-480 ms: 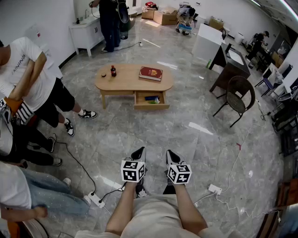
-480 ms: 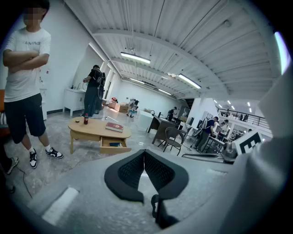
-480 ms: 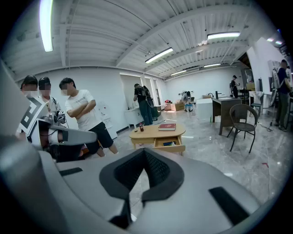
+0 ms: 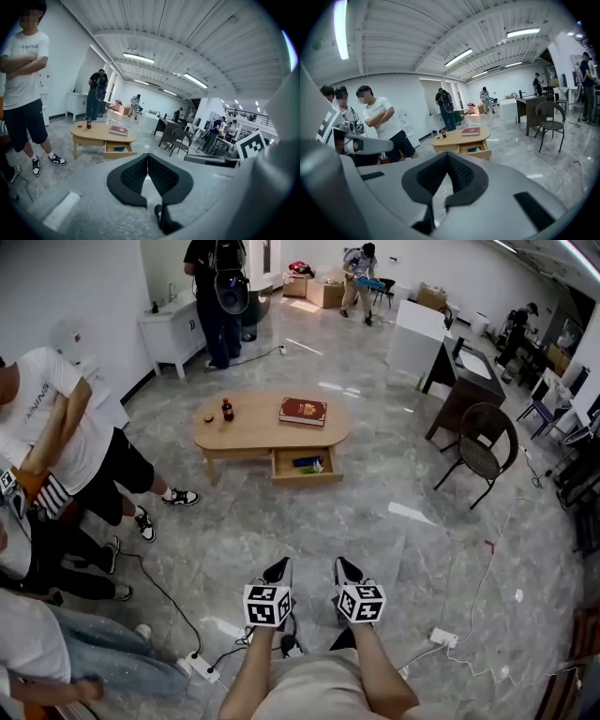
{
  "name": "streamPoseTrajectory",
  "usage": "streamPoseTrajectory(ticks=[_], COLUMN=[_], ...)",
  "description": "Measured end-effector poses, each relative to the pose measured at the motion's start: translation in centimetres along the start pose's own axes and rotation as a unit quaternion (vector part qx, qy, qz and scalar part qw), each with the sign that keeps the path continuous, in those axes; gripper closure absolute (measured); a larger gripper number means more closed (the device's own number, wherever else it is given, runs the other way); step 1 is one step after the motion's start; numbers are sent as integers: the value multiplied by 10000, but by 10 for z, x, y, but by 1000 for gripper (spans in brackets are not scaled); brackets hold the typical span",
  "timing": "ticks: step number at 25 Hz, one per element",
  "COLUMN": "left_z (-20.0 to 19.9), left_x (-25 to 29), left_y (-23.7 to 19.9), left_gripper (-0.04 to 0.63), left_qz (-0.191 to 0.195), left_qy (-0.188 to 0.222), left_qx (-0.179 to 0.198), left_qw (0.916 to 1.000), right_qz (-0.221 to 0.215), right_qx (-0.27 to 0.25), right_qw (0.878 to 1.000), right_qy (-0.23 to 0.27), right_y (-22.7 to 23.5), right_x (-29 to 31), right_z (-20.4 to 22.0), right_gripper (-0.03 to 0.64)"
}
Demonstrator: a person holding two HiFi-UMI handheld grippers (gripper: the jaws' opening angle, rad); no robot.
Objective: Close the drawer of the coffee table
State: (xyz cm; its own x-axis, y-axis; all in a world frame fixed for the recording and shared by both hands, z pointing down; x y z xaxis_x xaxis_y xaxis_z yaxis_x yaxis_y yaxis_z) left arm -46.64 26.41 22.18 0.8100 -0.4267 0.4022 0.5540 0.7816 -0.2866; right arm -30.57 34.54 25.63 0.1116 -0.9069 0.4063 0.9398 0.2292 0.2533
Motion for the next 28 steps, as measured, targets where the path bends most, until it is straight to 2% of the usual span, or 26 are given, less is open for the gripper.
streamPoseTrajectory(ticks=[4, 10, 16, 23, 28], left_z=[-5, -32, -56, -90, -104], left_x=[25, 72, 124, 170, 207], left_y=[-2, 1, 17, 26, 39], left_gripper=[586, 586, 586, 586, 586], left_qz=[-26, -113, -172, -672, -888], left_qy=[-104, -31, -34, 113, 118], left_qx=[46, -85, -64, -126, -158], left_qw=[9999, 9999, 9998, 9976, 9959], right_qz=[-80, -221, -509, -960, -1294], right_qx=[339, 446, 486, 490, 378], right_qw=[9994, 9987, 9972, 9939, 9907], right_qy=[90, 131, 236, 248, 186], right_y=[19, 56, 98, 143, 177], right_x=[16, 48, 86, 125, 144], right_z=[-7, -41, -84, -124, -142], right_gripper=[601, 601, 601, 601, 600])
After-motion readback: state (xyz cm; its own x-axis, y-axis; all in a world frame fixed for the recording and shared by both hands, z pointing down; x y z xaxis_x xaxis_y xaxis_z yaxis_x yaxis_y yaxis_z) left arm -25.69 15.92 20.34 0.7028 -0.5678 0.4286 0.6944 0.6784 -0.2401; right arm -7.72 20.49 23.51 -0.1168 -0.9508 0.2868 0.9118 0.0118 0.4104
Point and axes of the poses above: the fingertips, and each gripper's own axes: x forward along the fingers, y to its right, z out of its underside, the point moved 5 cm from there along -x, backward along the fingers, and after that the axes turned 3 degrees about z, right-handed, at the moved point
